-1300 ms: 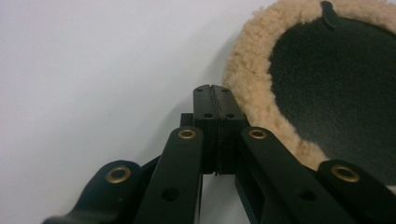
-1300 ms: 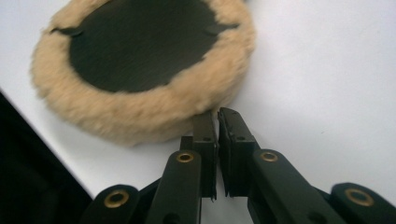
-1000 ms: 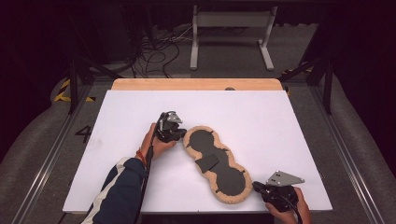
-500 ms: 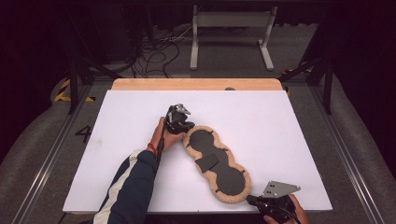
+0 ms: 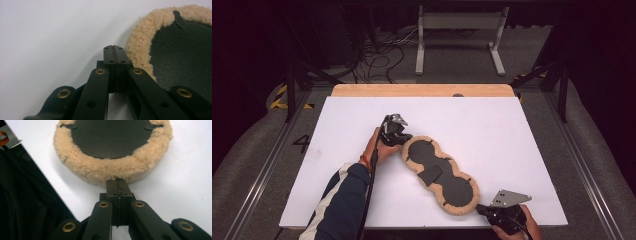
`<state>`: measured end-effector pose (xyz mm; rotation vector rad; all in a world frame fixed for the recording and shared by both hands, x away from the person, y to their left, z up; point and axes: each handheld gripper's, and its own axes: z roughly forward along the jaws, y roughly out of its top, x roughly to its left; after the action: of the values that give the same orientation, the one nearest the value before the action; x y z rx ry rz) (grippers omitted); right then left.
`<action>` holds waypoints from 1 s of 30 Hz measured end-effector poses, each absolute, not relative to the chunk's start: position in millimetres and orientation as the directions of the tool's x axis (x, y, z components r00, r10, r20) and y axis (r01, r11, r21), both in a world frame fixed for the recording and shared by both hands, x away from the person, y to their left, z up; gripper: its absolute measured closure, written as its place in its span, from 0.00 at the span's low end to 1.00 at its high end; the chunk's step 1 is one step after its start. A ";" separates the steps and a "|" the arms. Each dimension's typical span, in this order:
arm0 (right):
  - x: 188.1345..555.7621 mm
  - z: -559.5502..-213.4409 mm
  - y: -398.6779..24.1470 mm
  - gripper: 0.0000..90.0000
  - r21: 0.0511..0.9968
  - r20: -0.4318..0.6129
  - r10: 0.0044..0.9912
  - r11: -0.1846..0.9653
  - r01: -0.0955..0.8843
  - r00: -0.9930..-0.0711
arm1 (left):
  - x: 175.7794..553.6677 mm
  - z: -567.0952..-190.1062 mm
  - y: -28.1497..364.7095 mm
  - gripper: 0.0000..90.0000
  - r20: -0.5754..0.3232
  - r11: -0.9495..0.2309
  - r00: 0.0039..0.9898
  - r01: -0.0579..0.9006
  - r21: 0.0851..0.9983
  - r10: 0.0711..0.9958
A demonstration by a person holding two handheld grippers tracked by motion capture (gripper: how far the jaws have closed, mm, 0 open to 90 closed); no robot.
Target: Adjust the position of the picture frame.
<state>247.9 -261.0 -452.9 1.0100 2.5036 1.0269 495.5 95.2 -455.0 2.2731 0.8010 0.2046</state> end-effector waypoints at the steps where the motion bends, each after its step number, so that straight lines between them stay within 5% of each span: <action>1: 249.7 -453.0 -261.0 1.00 0.695 0.027 0.692 0.506 0.511 -0.722 | 493.4 -455.0 98.6 1.00 -0.078 -0.558 0.795 0.488 0.671 0.601; 21: 272.2 -454.2 -267.5 1.00 0.708 0.020 0.745 0.460 0.535 -0.667 | 456.2 -451.8 135.9 1.00 0.011 -0.636 0.818 0.438 0.636 0.575; 30: 254.5 -453.7 -263.2 1.00 0.707 0.028 0.709 0.484 0.516 -0.704 | 455.1 -453.2 142.3 0.88 -0.017 -0.580 0.792 0.461 0.672 0.610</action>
<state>254.5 -263.2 -453.7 1.0429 2.4648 1.0384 455.1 142.3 -453.2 2.2923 0.7887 0.2816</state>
